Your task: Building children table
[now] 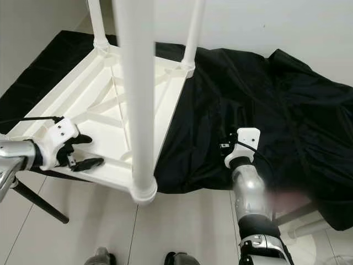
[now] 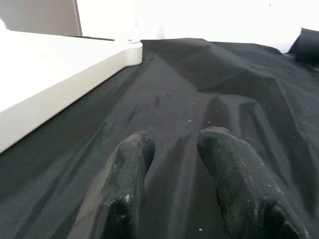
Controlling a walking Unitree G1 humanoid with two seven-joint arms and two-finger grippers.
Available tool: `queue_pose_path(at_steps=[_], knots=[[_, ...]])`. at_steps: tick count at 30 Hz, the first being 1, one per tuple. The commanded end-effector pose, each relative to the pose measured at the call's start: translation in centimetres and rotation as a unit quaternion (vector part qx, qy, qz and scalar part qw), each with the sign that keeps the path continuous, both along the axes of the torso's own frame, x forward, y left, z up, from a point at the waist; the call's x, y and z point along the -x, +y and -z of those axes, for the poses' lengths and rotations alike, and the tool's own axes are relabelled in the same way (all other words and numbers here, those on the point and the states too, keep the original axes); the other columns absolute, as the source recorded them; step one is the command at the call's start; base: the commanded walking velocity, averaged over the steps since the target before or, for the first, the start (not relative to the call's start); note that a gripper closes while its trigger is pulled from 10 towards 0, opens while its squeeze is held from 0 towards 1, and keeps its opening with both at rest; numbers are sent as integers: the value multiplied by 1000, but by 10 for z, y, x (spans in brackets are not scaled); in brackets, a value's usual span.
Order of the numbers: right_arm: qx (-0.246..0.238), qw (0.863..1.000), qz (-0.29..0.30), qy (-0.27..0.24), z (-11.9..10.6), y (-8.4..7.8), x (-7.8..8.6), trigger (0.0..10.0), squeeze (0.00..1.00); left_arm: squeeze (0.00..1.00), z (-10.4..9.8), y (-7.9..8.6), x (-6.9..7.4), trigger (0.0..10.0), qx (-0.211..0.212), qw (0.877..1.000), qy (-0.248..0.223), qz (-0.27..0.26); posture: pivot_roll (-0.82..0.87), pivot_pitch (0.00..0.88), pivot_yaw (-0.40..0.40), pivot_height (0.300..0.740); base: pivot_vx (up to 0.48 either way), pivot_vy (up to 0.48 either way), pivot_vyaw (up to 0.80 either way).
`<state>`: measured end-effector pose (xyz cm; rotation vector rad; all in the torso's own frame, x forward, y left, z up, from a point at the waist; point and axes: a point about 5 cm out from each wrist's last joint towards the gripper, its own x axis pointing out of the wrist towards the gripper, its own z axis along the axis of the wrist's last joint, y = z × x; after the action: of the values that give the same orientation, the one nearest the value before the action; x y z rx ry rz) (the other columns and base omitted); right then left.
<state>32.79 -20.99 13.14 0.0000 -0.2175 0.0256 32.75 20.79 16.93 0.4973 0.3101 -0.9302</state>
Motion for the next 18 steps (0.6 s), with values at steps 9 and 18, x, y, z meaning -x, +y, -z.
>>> queue_pose_path(at_steps=[9,18], knots=[[-3,1000,12,4,3,-1,3,10000,0,0,-8,-32,-35,10000,27,992,-62,-107,68,155,-71,740,0,0,0],[-7,1000,23,0,3,-2,4,10000,0,0,-16,-57,-53,10000,50,986,-76,-140,64,150,-61,740,0,0,0]])
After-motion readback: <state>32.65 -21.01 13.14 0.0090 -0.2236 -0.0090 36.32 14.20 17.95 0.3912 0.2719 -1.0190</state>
